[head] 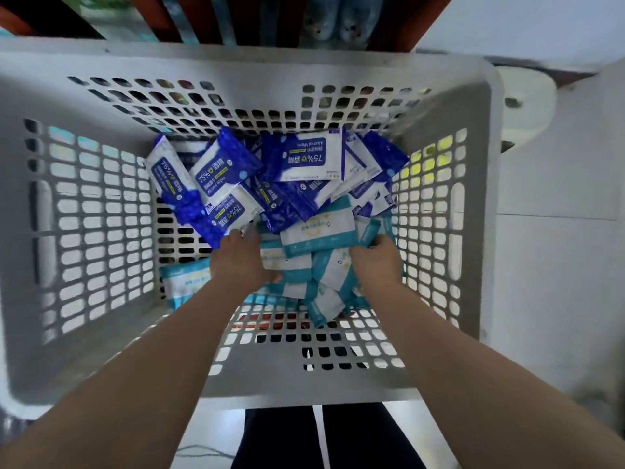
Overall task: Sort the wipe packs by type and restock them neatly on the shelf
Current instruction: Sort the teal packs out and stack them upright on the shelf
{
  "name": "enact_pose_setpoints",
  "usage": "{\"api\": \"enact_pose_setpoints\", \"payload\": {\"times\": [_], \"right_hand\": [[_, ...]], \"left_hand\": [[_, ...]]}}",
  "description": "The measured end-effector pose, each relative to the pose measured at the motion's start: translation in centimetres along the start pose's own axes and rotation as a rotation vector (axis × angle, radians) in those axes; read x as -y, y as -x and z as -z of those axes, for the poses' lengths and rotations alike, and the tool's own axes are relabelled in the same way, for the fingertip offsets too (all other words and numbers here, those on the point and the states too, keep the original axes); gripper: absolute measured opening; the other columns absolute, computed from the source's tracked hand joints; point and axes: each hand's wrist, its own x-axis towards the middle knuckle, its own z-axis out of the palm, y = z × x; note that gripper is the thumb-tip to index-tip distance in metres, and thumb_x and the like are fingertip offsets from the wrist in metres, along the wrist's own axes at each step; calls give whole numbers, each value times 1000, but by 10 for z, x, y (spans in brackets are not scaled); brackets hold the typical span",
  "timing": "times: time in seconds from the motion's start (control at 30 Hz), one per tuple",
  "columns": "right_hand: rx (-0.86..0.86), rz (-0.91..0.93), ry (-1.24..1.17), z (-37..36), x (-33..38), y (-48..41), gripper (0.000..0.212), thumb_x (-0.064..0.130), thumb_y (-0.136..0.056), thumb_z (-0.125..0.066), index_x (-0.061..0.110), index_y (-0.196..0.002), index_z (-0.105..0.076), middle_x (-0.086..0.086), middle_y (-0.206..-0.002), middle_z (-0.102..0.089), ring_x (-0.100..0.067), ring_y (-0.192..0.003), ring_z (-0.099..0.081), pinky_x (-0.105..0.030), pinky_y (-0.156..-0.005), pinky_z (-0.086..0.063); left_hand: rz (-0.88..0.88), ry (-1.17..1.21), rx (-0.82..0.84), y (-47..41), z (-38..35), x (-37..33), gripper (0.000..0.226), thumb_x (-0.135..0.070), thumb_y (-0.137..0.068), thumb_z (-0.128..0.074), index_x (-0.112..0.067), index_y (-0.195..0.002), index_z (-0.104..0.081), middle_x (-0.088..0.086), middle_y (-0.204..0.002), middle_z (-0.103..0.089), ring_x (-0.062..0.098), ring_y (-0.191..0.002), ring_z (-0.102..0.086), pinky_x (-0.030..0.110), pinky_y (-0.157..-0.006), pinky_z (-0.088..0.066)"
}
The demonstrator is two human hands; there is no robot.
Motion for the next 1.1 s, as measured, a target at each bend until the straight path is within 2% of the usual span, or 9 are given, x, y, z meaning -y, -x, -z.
{"api": "enact_pose_setpoints", "payload": {"times": [0.07,0.2,0.33,0.43,0.5,0.57,0.63,0.8,1.1], "right_hand": [[-64,9,-14,6,4,2,7,11,-86,-53,12,-92,-50,-10,-99,-60,-20,-73,-52,-28,-63,-39],[-235,131,103,16,10,12,18,5,-91,-47,8,-109,-50,-10,-101,-59,-26,-82,-56,-31,-67,-39],[-419,444,367,16,5,22,33,-2,-86,-51,7,-116,-57,-15,-100,-63,-35,-92,-56,-39,-75,-41],[-329,805,552,15,3,26,44,-6,-76,-59,9,-118,-61,-14,-98,-64,-34,-91,-54,-42,-78,-44],[-85,932,726,12,8,24,46,-1,-81,-59,13,-124,-58,-11,-106,-64,-32,-99,-52,-43,-86,-43],[176,937,896,5,18,19,45,10,-88,-57,19,-132,-52,-8,-119,-59,-29,-113,-47,-40,-95,-38],[254,943,998,-6,28,10,48,16,-90,-56,21,-136,-47,-6,-128,-52,-27,-121,-41,-38,-99,-34],[269,909,1149,-28,42,-12,51,32,-92,-56,20,-140,-41,-8,-137,-43,-28,-130,-37,-42,-109,-28],[179,843,1355,-39,47,-12,67,58,-80,-62,17,-131,-48,-11,-138,-40,-33,-131,-29,-44,-108,-24]], "left_hand": [[-16,-47,13,2,3,2,98,-63,-69,-72,-14,-143,-30,13,-131,-41,31,-120,-42,42,-90,-45],[-82,198,146,14,2,11,55,-26,-81,-73,-12,-127,-46,9,-122,-58,27,-108,-56,33,-81,-46],[-200,83,253,22,9,17,53,-21,-85,-67,-20,-135,-49,5,-128,-58,24,-114,-56,34,-90,-47],[-335,-88,274,20,15,14,50,-22,-85,-67,-24,-133,-51,3,-126,-58,24,-116,-55,37,-93,-47],[-392,-173,250,18,19,15,43,-20,-85,-66,-24,-126,-56,2,-119,-61,23,-112,-57,38,-90,-48],[-388,-208,241,16,20,19,41,-22,-84,-66,-22,-124,-57,3,-119,-62,24,-111,-57,39,-90,-49],[-336,-186,246,15,19,26,47,-24,-83,-68,-21,-128,-55,4,-124,-61,25,-114,-57,37,-92,-48],[-176,-285,124,5,26,64,42,-15,-87,-57,-28,-126,-55,2,-116,-62,23,-109,-59,43,-92,-49],[-33,-370,243,4,-6,101,37,-23,-88,-58,-20,-125,-59,6,-123,-42,26,-117,-49,39,-90,-51]]}}
